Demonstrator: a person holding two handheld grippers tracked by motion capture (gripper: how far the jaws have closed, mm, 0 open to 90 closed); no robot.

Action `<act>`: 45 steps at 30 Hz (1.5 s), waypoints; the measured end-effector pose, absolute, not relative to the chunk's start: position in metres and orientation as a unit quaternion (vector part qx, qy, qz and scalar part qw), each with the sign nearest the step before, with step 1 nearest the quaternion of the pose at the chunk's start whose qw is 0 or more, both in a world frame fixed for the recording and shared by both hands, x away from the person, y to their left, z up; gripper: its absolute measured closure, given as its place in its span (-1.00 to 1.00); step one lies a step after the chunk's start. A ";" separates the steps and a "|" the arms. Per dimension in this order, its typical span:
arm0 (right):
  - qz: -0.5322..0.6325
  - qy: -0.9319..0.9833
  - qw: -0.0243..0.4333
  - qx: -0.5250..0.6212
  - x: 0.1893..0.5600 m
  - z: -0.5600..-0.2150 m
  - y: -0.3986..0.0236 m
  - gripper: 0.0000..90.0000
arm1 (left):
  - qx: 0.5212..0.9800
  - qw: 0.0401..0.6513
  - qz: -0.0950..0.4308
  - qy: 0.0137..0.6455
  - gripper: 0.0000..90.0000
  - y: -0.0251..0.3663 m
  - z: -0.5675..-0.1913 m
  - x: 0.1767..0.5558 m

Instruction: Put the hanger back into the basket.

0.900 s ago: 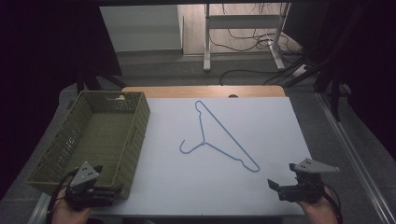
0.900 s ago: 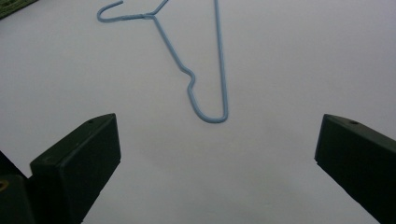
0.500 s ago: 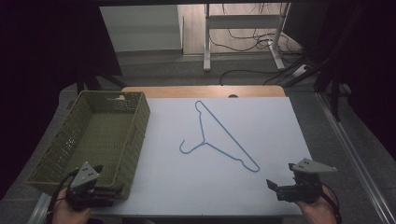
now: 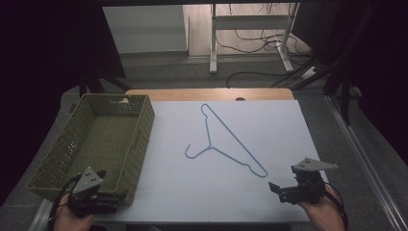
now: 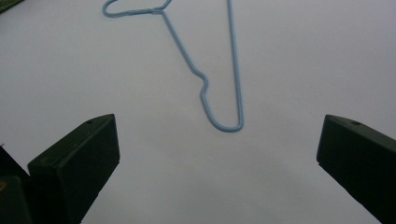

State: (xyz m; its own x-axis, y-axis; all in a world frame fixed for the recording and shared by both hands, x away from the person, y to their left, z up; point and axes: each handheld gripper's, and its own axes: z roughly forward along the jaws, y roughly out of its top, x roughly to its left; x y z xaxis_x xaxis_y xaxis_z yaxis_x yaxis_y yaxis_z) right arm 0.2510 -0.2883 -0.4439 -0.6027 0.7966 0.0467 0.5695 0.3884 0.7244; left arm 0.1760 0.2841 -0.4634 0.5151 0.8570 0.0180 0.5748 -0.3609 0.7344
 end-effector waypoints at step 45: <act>0.218 0.908 0.079 0.348 0.367 -0.441 -0.189 -0.35 | 0.796 0.358 0.197 0.446 -0.97 0.286 -0.464 0.175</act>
